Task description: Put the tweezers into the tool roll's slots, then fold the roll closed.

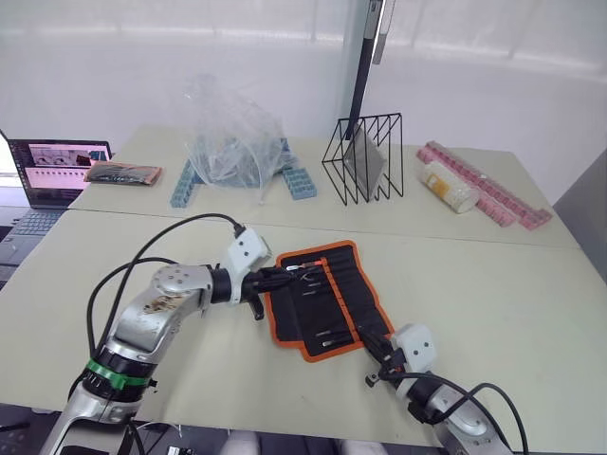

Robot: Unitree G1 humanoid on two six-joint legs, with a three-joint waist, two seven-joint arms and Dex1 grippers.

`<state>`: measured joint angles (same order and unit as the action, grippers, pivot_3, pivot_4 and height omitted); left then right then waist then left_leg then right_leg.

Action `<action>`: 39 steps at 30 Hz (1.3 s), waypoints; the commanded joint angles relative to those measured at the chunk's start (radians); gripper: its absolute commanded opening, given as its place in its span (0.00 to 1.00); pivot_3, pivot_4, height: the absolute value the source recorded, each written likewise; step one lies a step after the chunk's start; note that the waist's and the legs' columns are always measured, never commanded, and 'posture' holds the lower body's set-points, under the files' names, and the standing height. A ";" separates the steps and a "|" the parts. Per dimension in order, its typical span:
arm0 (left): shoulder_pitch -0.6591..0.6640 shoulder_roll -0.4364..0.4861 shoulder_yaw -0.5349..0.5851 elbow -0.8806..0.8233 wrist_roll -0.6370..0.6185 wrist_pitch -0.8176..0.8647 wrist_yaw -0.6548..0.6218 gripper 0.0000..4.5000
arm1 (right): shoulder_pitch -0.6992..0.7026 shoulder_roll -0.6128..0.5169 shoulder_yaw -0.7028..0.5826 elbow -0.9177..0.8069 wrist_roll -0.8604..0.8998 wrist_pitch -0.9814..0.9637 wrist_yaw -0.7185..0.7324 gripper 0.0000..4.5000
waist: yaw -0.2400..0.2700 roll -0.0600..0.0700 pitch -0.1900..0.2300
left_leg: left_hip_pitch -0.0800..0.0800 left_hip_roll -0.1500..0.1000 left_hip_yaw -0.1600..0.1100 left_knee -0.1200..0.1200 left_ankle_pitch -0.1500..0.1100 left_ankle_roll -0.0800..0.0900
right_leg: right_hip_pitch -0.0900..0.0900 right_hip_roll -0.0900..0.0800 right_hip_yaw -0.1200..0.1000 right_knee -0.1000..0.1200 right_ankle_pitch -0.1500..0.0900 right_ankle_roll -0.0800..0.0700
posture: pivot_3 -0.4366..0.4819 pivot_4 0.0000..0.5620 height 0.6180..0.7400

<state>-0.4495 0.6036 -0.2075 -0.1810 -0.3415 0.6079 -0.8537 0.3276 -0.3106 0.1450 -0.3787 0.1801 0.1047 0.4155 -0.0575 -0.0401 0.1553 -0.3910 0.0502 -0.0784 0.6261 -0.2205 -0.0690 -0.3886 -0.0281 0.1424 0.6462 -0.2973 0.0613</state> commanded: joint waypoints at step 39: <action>-0.254 -0.103 -0.297 0.231 0.296 -0.034 -0.160 0.01 | 0.009 -0.010 0.097 0.047 -0.142 0.216 -0.081 0.00 | 0.017 -0.002 -0.002 | 0.001 0.000 -0.001 0.002 0.000 0.000 | 0.003 0.001 0.000 0.001 0.000 0.000 | 0.48 0.27 0.84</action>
<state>-0.6818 0.5097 -0.4878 0.0441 -0.0693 0.5851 -1.0028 0.2775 -0.3030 0.1978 -0.4230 0.0643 0.2230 0.3248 -0.0401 -0.0417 0.1532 -0.3897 0.0502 -0.0789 0.6283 -0.2204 -0.0688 -0.3856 -0.0276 0.1419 0.6477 -0.2973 0.0614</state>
